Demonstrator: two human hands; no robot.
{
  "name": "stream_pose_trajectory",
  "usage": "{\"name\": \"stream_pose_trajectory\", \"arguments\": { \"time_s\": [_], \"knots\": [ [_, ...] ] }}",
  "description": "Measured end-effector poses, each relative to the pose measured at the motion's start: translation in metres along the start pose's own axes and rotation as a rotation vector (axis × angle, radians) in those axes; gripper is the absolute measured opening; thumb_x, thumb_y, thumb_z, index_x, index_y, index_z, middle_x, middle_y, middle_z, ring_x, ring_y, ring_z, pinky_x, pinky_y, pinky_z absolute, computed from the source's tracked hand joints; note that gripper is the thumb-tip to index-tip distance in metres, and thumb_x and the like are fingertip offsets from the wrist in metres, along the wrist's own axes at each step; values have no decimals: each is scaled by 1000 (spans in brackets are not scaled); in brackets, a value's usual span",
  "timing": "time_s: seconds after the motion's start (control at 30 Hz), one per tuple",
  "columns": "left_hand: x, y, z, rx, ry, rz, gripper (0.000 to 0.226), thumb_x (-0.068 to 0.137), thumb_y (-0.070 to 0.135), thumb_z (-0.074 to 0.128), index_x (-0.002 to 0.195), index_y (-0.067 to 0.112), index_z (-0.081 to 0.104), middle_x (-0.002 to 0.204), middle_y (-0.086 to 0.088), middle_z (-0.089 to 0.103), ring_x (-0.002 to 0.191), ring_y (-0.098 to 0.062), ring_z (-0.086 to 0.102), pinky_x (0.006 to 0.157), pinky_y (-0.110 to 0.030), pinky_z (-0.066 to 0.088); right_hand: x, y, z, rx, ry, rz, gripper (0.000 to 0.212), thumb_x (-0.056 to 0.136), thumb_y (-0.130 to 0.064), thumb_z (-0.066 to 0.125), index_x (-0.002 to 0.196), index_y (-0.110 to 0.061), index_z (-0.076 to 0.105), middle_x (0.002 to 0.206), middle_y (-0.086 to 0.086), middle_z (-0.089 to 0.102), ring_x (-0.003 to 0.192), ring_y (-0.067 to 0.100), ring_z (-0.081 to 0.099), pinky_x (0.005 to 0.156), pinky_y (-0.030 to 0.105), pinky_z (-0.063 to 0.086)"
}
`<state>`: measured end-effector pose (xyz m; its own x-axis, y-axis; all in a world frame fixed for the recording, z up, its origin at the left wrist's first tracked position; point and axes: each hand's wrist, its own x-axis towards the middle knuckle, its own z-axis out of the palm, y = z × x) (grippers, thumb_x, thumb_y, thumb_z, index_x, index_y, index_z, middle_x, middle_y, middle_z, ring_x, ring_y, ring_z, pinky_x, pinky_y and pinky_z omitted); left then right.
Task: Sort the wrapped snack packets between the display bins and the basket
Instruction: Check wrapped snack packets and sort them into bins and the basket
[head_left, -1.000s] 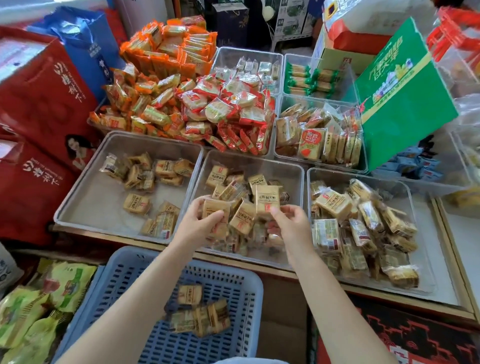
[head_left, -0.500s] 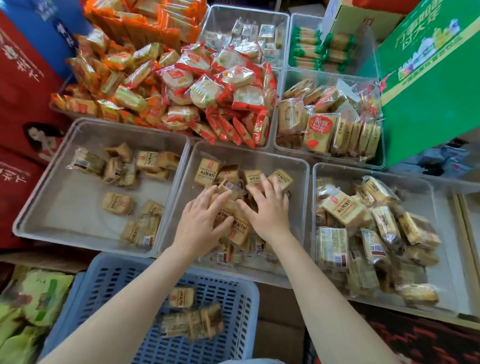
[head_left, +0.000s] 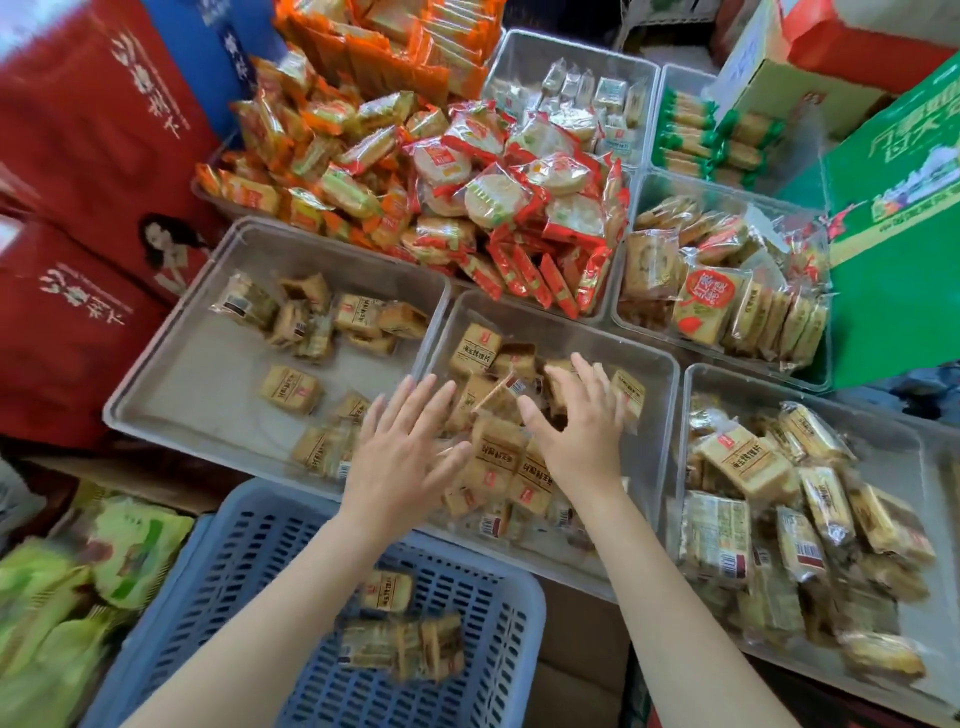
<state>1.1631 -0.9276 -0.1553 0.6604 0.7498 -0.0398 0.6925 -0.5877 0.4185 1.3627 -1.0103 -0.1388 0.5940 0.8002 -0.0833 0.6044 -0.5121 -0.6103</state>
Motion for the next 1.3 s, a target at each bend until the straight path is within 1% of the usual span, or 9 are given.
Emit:
{"name": "stream_pose_trajectory", "arguments": {
  "time_s": [0.2, 0.33, 0.43, 0.53, 0.77, 0.9, 1.07, 1.23, 1.3],
  "knots": [
    [-64, -102, -30, 77, 52, -318, 87, 94, 76, 25, 151, 14, 46, 159, -7, 43, 153, -24, 28, 125, -39, -3, 22, -116, 51, 212, -389, -231, 49, 93, -46, 69, 132, -18, 60, 140, -2, 57, 129, 6, 44, 115, 37, 37],
    [-74, -147, -44, 131, 54, -342, 100, 90, 86, 19, 152, 12, 44, 160, -8, 41, 153, -24, 26, 125, -42, -7, 38, -172, 110, 62, -766, -135, 78, 81, -57, 78, 146, -27, 46, 148, -3, 49, 135, 16, 47, 104, 34, 43],
    [-75, -169, -49, 86, 89, -320, 100, 88, 88, 22, 152, 13, 44, 160, -7, 40, 153, -22, 23, 125, -40, -8, 53, -185, 146, -156, -875, -40, 110, 77, -57, 82, 161, -22, 20, 165, 5, 29, 149, 26, 32, 115, 41, 35],
    [-76, -175, -46, 31, 141, -294, 93, 91, 85, 24, 145, 14, 49, 151, -7, 50, 146, -23, 29, 125, -38, -8, 66, -182, 166, -372, -959, 69, 120, 77, -63, 78, 162, -11, 10, 165, 12, 25, 149, 32, 32, 114, 40, 36],
    [-73, -183, -30, 9, 295, -254, 88, 91, 82, 26, 142, 14, 46, 144, -5, 45, 141, -27, 36, 125, -45, -2, 70, -177, 177, -510, -1008, 78, 117, 68, -62, 85, 156, -7, 30, 158, 13, 40, 142, 30, 42, 111, 37, 39],
    [-73, -183, -27, 3, 302, -242, 91, 91, 83, 24, 143, 12, 48, 144, -7, 48, 141, -27, 36, 124, -47, 0, 69, -178, 176, -519, -1051, 24, 99, 73, -52, 87, 151, -14, 40, 153, 8, 45, 137, 28, 47, 111, 37, 43],
    [-74, -183, -30, -8, 220, -260, 92, 92, 84, 22, 144, 12, 47, 144, -5, 47, 142, -25, 33, 124, -44, -5, 62, -181, 170, -502, -1021, -8, 111, 71, -52, 87, 157, -12, 28, 156, 10, 37, 139, 30, 43, 110, 38, 41],
    [-74, -175, -50, -32, 83, -333, 109, 78, 96, 8, 147, 20, 48, 151, -1, 46, 152, -20, 20, 123, -39, -19, 39, -190, 140, -64, -859, 0, 83, 69, -46, 91, 136, -25, 47, 122, -8, 60, 105, 7, 60, 83, 25, 51],
    [-74, -157, -68, -212, 85, -359, 104, 75, 97, 24, 145, 25, 50, 148, 3, 51, 150, -17, 27, 126, -39, -12, 24, -192, 117, 131, -791, 21, 80, 69, -45, 91, 133, -27, 48, 121, -10, 62, 105, 4, 61, 82, 22, 50]
  ]
}}
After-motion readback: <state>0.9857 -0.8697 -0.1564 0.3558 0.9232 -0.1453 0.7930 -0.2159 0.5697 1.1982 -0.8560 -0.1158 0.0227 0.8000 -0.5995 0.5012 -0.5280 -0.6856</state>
